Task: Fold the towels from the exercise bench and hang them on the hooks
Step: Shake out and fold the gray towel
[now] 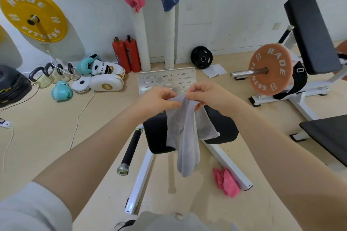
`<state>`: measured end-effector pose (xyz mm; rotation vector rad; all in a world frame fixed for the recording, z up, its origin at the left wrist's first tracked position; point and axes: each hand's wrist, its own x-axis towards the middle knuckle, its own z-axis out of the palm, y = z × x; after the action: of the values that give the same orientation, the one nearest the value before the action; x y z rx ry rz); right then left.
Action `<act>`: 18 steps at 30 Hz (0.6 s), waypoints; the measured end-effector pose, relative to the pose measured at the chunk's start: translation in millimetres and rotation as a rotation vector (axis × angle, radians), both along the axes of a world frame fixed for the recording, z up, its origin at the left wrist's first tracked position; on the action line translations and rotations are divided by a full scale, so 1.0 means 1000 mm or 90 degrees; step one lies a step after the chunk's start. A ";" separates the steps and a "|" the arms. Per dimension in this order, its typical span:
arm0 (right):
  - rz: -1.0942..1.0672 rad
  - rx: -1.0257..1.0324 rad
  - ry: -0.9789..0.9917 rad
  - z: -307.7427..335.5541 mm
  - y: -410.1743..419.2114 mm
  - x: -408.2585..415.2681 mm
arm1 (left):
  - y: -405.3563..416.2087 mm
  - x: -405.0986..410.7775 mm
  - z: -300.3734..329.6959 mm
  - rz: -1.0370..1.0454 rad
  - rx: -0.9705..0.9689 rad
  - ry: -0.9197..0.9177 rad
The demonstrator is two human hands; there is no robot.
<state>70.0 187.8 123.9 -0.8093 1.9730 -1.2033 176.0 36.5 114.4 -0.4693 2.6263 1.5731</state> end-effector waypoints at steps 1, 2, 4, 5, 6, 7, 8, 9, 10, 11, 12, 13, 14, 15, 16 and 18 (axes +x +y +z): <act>-0.005 -0.014 -0.014 0.000 0.003 -0.001 | 0.000 0.002 -0.002 -0.003 0.035 -0.015; -0.005 -0.023 -0.028 0.000 0.005 -0.002 | 0.000 0.004 -0.004 0.005 0.071 -0.017; -0.016 -0.026 -0.052 -0.002 0.008 -0.004 | 0.004 0.005 -0.005 0.048 0.133 0.016; -0.032 -0.030 -0.062 -0.002 0.008 -0.004 | 0.006 0.004 -0.005 0.082 0.151 0.040; -0.052 -0.046 -0.069 -0.002 0.007 -0.003 | 0.008 0.001 -0.005 0.123 0.160 0.065; -0.066 -0.072 -0.075 -0.001 0.006 -0.002 | 0.008 -0.001 -0.006 0.165 0.166 0.085; -0.065 -0.102 -0.086 0.002 0.006 0.000 | 0.008 -0.004 -0.007 0.206 0.179 0.097; -0.046 -0.128 -0.106 0.005 0.005 0.002 | 0.008 -0.006 -0.007 0.240 0.204 0.102; -0.008 -0.142 -0.133 0.008 0.006 0.004 | 0.008 -0.007 -0.006 0.261 0.238 0.103; 0.048 -0.142 -0.158 0.011 0.007 0.006 | 0.008 -0.008 -0.005 0.269 0.265 0.101; 0.108 -0.135 -0.179 0.014 0.009 0.009 | 0.009 -0.009 -0.005 0.266 0.279 0.104; 0.155 -0.132 -0.196 0.015 0.010 0.012 | 0.011 -0.008 -0.004 0.253 0.288 0.109; 0.173 -0.132 -0.205 0.015 0.011 0.014 | 0.013 -0.008 -0.004 0.233 0.299 0.117; 0.158 -0.132 -0.197 0.015 0.010 0.016 | 0.015 -0.007 -0.003 0.208 0.315 0.124; 0.123 -0.129 -0.162 0.016 0.008 0.018 | 0.018 -0.006 -0.003 0.179 0.326 0.130; 0.039 -0.110 -0.045 0.016 0.003 0.021 | 0.021 -0.003 -0.004 0.127 0.321 0.134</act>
<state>90.6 190.5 139.7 -0.8934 1.7931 -1.3612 173.5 57.6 110.4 -0.5647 2.2295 2.3667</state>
